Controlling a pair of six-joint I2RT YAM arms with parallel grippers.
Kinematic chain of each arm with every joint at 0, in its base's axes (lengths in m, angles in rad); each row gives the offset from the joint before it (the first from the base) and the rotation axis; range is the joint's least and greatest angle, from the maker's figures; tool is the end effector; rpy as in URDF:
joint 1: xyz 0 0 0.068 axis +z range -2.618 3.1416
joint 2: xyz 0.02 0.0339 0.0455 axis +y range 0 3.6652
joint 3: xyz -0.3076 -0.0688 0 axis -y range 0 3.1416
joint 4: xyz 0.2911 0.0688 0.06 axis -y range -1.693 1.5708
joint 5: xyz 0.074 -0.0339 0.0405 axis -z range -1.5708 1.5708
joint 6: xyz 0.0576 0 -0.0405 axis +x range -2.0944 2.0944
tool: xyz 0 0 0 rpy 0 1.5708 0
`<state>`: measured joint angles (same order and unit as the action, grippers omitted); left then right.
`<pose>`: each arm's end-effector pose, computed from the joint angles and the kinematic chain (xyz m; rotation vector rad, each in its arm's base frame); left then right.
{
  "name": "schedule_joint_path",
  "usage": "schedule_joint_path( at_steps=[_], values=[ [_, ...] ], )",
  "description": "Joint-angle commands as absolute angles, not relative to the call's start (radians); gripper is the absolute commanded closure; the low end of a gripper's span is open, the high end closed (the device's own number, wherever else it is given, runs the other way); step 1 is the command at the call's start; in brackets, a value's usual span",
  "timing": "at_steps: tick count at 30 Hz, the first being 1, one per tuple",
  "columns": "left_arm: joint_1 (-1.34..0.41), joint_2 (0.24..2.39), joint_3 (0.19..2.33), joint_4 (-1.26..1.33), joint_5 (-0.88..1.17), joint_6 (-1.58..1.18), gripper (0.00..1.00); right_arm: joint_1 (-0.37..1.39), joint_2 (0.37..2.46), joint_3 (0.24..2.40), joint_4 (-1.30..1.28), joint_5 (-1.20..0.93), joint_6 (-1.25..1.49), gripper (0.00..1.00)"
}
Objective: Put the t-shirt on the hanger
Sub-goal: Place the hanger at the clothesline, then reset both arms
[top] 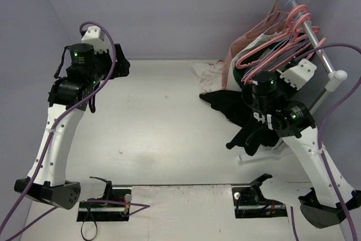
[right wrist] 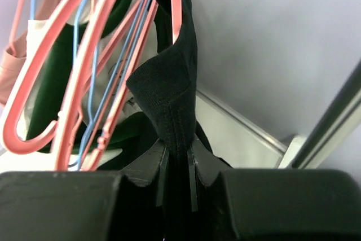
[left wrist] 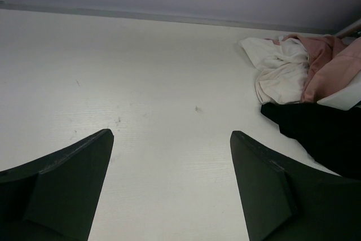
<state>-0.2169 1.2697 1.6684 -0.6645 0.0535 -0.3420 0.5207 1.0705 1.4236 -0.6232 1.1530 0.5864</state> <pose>0.2929 -0.0677 0.5410 -0.0782 1.8572 -0.4395 0.2159 0.0631 0.5144 0.7960 1.4846 -0.2312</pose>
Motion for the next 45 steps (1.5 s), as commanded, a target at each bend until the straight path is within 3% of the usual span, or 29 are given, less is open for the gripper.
schedule_joint_path(
  at_steps=[1,12,14,17,21,32,45],
  values=[
    [-0.221,1.218,1.661,-0.614,0.063,-0.348,0.20,0.504,1.101,1.385,-0.540,1.241,0.715,1.00],
    [-0.219,1.174,1.629,-0.615,0.067,-0.327,0.20,0.500,1.169,1.369,-0.541,1.186,0.749,0.97],
    [-0.221,1.168,1.631,-0.615,0.072,-0.330,0.20,0.500,1.179,1.380,-0.540,1.168,0.736,0.79],
    [-0.221,1.158,1.635,-0.617,0.077,-0.331,0.20,0.503,1.174,1.391,-0.539,1.142,0.704,0.37],
    [-0.221,1.139,1.653,-0.618,0.080,-0.330,0.20,0.510,1.136,1.430,-0.540,1.117,0.620,0.02],
    [-0.221,1.060,1.655,-0.630,0.061,-0.296,0.19,0.515,0.923,1.531,-0.532,0.896,0.360,0.00],
    [-0.220,0.879,1.467,-0.671,-0.029,-0.231,0.20,0.517,0.541,1.364,-0.503,0.657,0.049,0.00]
  ],
)
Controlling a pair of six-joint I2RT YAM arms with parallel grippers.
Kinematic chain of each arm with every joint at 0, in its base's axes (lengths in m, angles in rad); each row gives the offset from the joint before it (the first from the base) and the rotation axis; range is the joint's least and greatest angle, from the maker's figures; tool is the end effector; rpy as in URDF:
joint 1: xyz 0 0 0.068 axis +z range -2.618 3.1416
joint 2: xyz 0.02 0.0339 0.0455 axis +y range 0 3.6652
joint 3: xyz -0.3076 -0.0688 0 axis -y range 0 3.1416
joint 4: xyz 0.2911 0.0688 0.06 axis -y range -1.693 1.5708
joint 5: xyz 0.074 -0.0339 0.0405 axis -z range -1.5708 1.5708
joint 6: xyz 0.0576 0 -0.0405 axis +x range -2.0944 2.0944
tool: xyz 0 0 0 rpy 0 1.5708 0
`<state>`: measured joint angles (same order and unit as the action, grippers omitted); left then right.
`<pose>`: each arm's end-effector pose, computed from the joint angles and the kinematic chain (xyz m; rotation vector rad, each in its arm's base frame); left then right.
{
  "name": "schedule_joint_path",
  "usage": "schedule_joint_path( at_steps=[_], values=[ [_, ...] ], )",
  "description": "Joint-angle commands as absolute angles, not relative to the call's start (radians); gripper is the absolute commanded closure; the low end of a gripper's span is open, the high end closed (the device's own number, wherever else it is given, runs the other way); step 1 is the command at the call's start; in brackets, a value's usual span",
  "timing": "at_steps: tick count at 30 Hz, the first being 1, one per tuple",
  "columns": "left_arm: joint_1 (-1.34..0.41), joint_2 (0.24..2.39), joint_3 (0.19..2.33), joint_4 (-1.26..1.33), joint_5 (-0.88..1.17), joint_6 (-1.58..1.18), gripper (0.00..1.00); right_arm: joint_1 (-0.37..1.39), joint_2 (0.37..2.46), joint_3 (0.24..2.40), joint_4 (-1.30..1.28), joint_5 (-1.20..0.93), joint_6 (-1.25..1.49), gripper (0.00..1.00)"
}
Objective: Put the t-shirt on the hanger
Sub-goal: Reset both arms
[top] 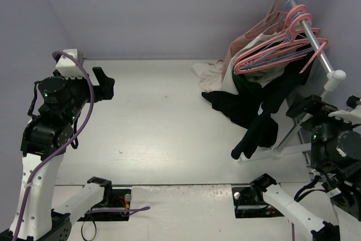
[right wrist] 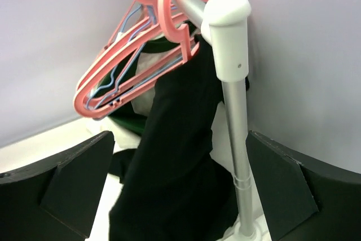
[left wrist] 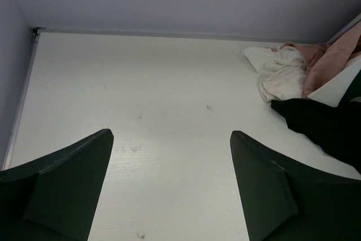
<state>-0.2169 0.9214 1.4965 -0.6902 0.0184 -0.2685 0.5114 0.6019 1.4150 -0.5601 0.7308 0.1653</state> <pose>0.1720 -0.0390 0.5521 -0.0299 1.6999 -0.3792 0.0503 -0.0159 0.5696 0.3902 1.3277 0.0841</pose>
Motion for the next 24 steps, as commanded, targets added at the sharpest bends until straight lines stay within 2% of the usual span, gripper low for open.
schedule_joint_path(
  at_steps=[1,11,24],
  values=[
    [-0.221,0.868,1.455,-0.676,-0.037,-0.224,0.20,0.517,0.521,1.360,-0.503,0.659,0.047,0.00],
    [-0.221,0.740,1.346,-0.759,-0.172,-0.222,0.20,0.536,0.340,1.295,-0.505,0.761,0.015,0.00],
    [-0.220,0.708,1.286,-0.815,-0.192,-0.296,0.20,0.644,0.248,1.326,-0.522,0.815,0.029,0.00]
  ],
)
